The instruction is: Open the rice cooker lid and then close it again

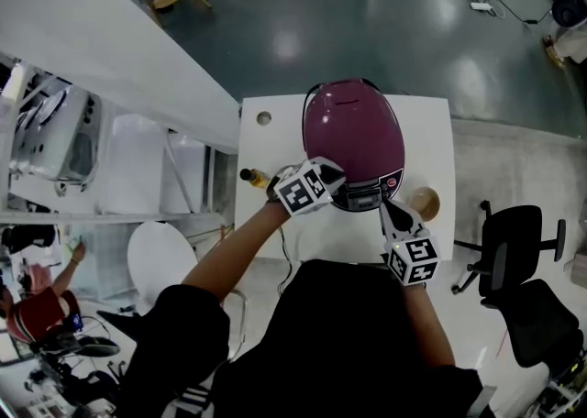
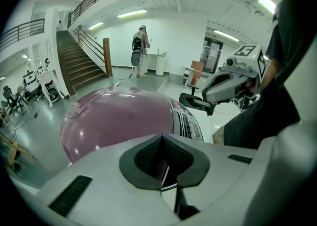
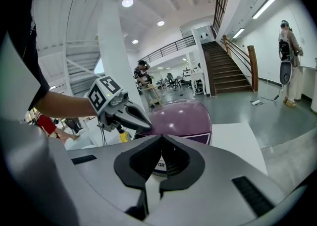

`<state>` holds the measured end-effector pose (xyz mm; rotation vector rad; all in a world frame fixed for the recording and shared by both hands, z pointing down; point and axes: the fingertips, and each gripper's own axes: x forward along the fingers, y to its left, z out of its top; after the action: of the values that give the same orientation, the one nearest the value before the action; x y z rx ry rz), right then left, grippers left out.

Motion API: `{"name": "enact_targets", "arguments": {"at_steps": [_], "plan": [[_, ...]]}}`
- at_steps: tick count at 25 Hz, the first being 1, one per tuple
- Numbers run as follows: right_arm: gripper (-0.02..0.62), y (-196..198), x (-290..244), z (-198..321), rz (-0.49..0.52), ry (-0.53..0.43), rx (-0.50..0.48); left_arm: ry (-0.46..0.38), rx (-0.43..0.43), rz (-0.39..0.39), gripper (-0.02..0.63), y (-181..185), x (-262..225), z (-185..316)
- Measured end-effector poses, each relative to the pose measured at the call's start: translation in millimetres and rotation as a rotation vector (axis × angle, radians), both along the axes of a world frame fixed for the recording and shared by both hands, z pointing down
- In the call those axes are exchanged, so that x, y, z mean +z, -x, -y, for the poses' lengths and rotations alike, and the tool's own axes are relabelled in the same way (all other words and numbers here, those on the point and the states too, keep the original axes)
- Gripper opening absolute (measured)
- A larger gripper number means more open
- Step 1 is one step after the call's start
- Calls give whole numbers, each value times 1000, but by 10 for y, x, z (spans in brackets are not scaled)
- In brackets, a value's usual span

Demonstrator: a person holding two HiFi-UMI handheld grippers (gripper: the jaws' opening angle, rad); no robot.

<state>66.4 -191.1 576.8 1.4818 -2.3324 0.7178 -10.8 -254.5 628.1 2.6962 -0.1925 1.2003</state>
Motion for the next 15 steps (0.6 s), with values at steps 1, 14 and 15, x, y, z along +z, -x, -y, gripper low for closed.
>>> {"name": "enact_targets", "arguments": {"at_steps": [1,14,15], "plan": [[0,0,3,18,0,1,-2,9,0,6,2,-2,2,4],[0,-23,15,207,1,4,-18,48,39,167,2,-52,33,-17],[0,-17,6,227,0,4,-18,51,53,188,2,-55,23,-12]]}}
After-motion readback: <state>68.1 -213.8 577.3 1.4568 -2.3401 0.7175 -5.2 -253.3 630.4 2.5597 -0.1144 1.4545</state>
